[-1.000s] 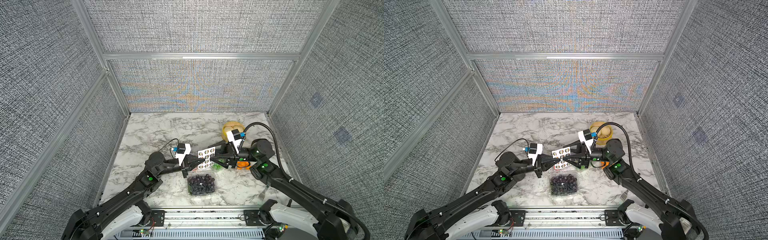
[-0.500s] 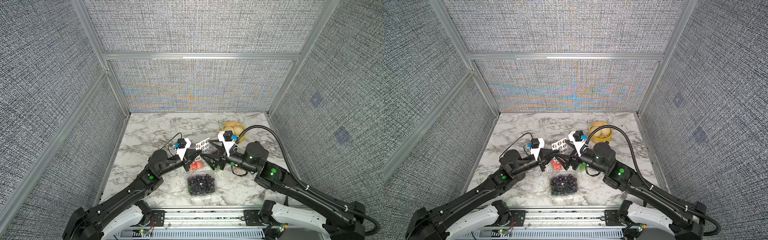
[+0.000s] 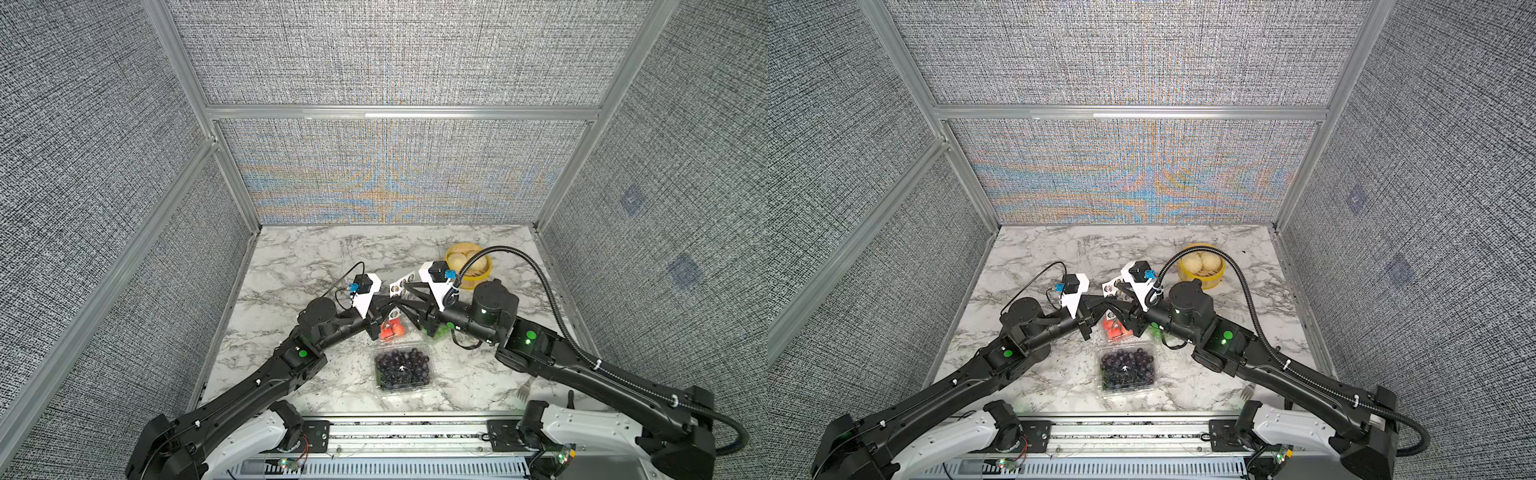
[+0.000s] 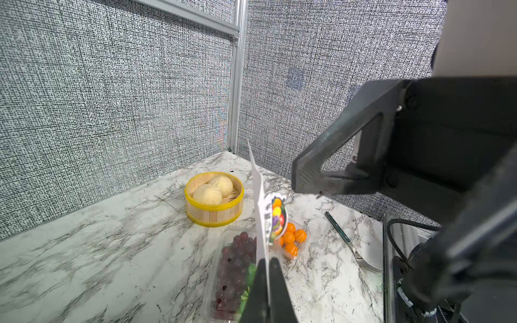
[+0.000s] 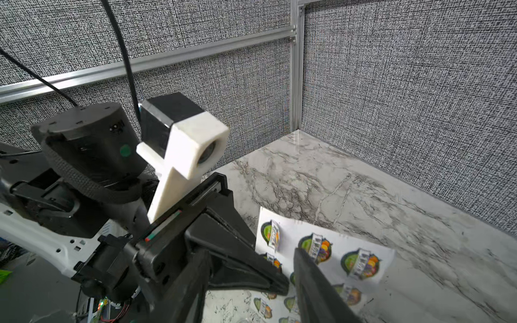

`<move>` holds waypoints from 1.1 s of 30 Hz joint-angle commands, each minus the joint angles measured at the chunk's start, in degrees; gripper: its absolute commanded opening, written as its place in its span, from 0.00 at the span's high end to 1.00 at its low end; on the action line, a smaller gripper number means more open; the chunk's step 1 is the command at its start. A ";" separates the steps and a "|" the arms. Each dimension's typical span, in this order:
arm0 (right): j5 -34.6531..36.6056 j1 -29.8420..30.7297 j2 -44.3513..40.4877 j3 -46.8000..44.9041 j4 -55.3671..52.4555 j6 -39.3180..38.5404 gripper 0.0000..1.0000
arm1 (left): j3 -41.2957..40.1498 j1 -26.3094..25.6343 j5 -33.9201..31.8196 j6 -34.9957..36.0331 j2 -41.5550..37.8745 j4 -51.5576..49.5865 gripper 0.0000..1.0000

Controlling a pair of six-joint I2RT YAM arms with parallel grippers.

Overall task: Label fruit boxes
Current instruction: Tear off the label from the label sticker.

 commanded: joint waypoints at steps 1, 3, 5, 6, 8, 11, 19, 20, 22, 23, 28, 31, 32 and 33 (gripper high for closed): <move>0.46 0.11 0.10 0.15 1.65 -0.22 0.52 | -0.19 -0.04 0.96 0.07 -0.45 0.61 1.00; 0.84 0.05 -0.08 -0.49 2.33 -0.06 0.53 | -0.11 -0.09 1.36 -0.03 -0.46 0.52 1.00; 1.03 0.11 -0.08 -0.91 3.10 0.05 0.55 | -0.10 -0.09 1.58 -0.05 -0.38 0.43 1.00; 0.99 0.11 0.00 -0.87 3.21 0.05 0.57 | -0.10 -0.09 1.55 -0.05 -0.41 0.38 1.00; 1.07 0.07 0.40 -0.71 3.52 0.01 0.59 | -0.10 -0.09 1.68 -0.05 -0.51 0.34 1.00; 0.90 -0.05 1.06 -0.04 3.17 0.05 0.64 | -0.27 -0.09 2.49 0.05 -0.62 0.67 1.00; 1.65 -0.26 2.16 0.04 3.44 0.53 0.72 | -0.10 -0.09 3.05 -0.31 -0.19 0.69 1.00; 1.64 -0.45 2.28 0.00 3.49 0.70 0.74 | -0.14 -0.09 2.95 -0.31 -0.19 0.69 1.00; 1.42 -0.59 2.47 -0.02 3.77 0.90 0.75 | -0.19 -0.15 2.78 -0.17 -0.26 0.69 1.00; 1.49 -0.75 2.62 -0.17 4.16 0.93 0.76 | -0.19 -0.13 2.86 -0.05 -0.20 0.70 1.00; 1.48 -1.03 2.91 -0.33 4.54 1.25 0.86 | -0.45 -0.19 4.70 0.04 -0.67 0.98 1.00; 1.20 -1.20 3.25 -0.29 4.65 1.53 0.97 | -0.36 -0.24 4.24 0.29 -0.63 0.47 1.00; 1.09 -1.17 3.26 -0.33 4.65 1.63 1.00 | -0.32 -0.18 4.03 0.44 -0.54 0.29 1.00; 1.09 -1.15 3.21 -0.47 4.82 1.63 1.00 | -0.28 -0.18 3.76 0.48 -0.43 0.08 1.00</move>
